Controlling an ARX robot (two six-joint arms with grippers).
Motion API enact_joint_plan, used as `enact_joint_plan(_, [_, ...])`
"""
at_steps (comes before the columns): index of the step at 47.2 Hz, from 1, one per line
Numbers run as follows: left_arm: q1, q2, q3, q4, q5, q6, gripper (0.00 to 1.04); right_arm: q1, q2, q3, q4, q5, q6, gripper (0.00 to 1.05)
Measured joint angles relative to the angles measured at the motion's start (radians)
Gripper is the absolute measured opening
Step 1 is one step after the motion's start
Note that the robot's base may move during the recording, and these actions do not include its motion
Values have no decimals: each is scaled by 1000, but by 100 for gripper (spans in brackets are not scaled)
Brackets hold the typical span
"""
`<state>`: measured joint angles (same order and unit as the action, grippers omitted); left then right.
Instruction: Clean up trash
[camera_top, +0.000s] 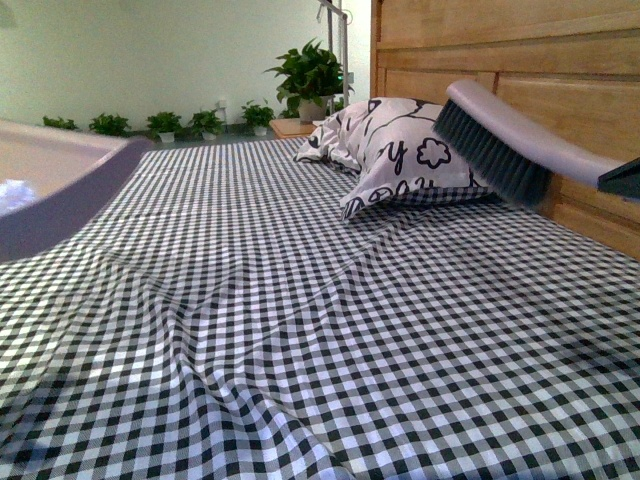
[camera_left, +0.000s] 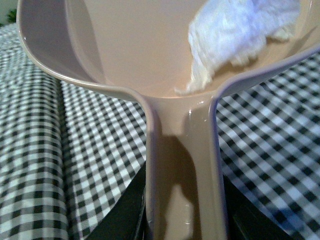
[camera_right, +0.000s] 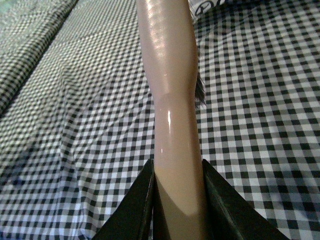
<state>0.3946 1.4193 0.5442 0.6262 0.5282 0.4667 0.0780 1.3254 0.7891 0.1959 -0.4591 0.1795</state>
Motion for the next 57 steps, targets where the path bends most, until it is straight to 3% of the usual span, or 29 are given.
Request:
enact_joint_plan(7, [-34,-65,-37,98,-134,-115,26,-39,-86,0,-21,-44,48,23])
enact_joint_plan(13, [-100,-190,-121,140,-335,-226,26,-79,-219,-20,-48,-96,132,23])
enact_joint_plan(25, [-240,-536,-239,-12,-494,-315,26,-100,-453,-55,-100,-124,301,23])
enact_joint_plan(37, [-448,-945,-291,-283,-700,-322,26,-21,-674,-99,-159,-18,396,23])
enact_joint_plan(51, [-624,-1114,-358,-346,-893,-346,26,-31,-806,-164,-205,37,399,23])
enact_joint_plan(57, [-662,-1125,-387,-345,-903,-377,26,-26,-824,-164,-216,99,375,23])
